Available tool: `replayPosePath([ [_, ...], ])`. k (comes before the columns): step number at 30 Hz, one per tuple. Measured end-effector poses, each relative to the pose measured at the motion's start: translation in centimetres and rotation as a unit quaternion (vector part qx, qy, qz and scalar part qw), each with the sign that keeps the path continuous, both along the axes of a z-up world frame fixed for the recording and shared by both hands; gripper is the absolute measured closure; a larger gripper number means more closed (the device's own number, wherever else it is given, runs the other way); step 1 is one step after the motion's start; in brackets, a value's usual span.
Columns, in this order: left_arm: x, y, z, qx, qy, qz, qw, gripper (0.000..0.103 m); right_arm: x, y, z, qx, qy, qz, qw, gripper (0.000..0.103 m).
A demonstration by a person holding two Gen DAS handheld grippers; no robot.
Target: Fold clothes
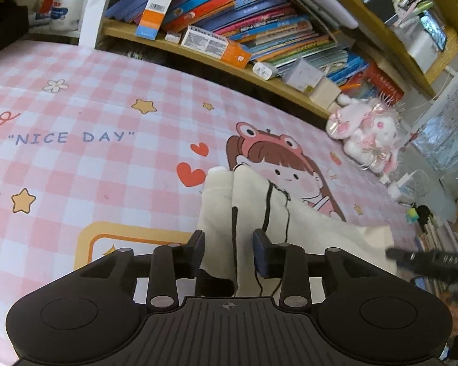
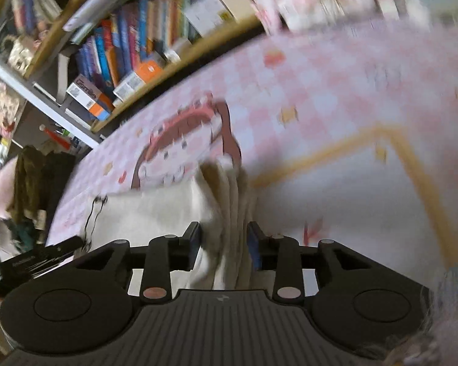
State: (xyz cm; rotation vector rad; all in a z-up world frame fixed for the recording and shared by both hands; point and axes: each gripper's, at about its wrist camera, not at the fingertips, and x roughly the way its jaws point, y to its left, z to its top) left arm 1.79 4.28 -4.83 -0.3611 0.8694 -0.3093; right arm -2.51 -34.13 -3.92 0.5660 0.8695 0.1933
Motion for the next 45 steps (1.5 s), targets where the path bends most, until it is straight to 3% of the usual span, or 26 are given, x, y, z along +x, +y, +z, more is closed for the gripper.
replayPosePath([
  [2,0.1,-0.2,-0.3,0.002,-0.001,0.001,1.0,0.07,0.9,0.1,0.5,-0.015,-0.018,-0.002,1.0,0.072],
  [3,0.0,-0.2,-0.3,-0.003,-0.003,0.002,1.0,0.073,1.4,0.2,0.8,-0.023,-0.027,-0.003,0.999,0.078],
  [4,0.0,-0.1,-0.3,-0.012,-0.006,0.001,0.9999,0.091,1.8,0.0,0.7,-0.02,-0.029,-0.009,0.999,0.098],
  [5,-0.1,0.0,-0.3,-0.023,-0.009,0.001,0.9997,0.099,2.2,-0.5,0.1,0.0,-0.018,-0.023,1.0,0.1],
  [9,-0.6,0.0,0.2,-0.029,-0.021,0.003,0.9993,0.1,2.7,-1.7,-3.0,0.066,0.025,-0.06,0.996,0.1],
  [12,-1.4,0.0,1.6,-0.063,-0.057,0.004,0.9964,0.1,2.8,-1.2,-2.8,0.053,0.022,-0.053,0.997,0.1],
  [14,-1.4,-0.2,1.9,-0.055,-0.064,-0.005,0.9964,0.1,2.8,-1.1,-2.7,0.05,0.02,-0.054,0.997,0.1],
  [17,-0.3,0.0,0.7,-0.032,-0.027,0.009,0.9991,0.1,2.4,-0.9,-2.8,0.055,0.016,-0.062,0.996,0.1],
  [22,-0.3,-0.3,0.9,-0.002,-0.024,0.02,0.9995,0.09,1.9,-0.8,-2.0,0.042,0.006,-0.055,0.998,0.096],
  [23,-0.4,-0.2,1.1,0.002,-0.026,0.02,0.9995,0.082,1.7,-0.7,-1.7,0.04,0.004,-0.053,0.998,0.096],
  [24,-0.6,-0.2,1.2,0.005,-0.027,0.02,0.9994,0.068,1.5,-0.7,-1.4,0.037,0.001,-0.05,0.998,0.091],
  [25,-0.7,-0.1,1.4,0.01,-0.03,0.02,0.9993,0.062,1.2,-0.7,-1.1,0.034,-0.002,-0.048,0.998,0.076],
  [27,-1.2,0.0,1.6,0.021,-0.032,0.024,0.999,0.037,0.5,-0.6,-0.4,0.028,-0.005,-0.045,0.999,0.054],
  [28,-1.4,0.1,1.7,0.027,-0.033,0.027,0.9987,0.034,0.1,-0.6,-0.2,0.027,-0.005,-0.043,0.999,0.054],
  [33,-1.6,0.3,1.0,0.026,-0.012,0.033,0.999,0.03,-1.5,-0.5,-0.2,0.026,0.018,-0.036,0.999,0.042],
  [45,-1.4,-0.3,-1.4,-0.021,0.044,0.054,0.9973,0.033,-1.9,0.4,-2.1,0.054,0.056,-0.003,0.997,0.044],
])
